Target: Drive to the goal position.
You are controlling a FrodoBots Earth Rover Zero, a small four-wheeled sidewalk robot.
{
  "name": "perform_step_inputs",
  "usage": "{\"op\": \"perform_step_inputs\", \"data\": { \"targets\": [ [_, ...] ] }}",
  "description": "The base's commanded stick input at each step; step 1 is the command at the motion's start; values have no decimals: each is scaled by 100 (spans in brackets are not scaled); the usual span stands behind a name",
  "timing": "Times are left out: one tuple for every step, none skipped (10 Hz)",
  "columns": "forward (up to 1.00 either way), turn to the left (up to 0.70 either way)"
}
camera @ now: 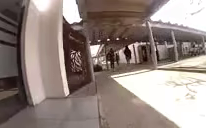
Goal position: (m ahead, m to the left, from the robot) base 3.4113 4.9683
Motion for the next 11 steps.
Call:
{"op": "perform_step_inputs", "data": {
  "targets": [
    [0,-50],
    [0,-50],
    [0,-50],
    [0,-50],
    [50,0],
    [50,0],
    [50,0],
    [50,0],
    [50,0],
    [50,0],
    [50,0]
  ]
}}
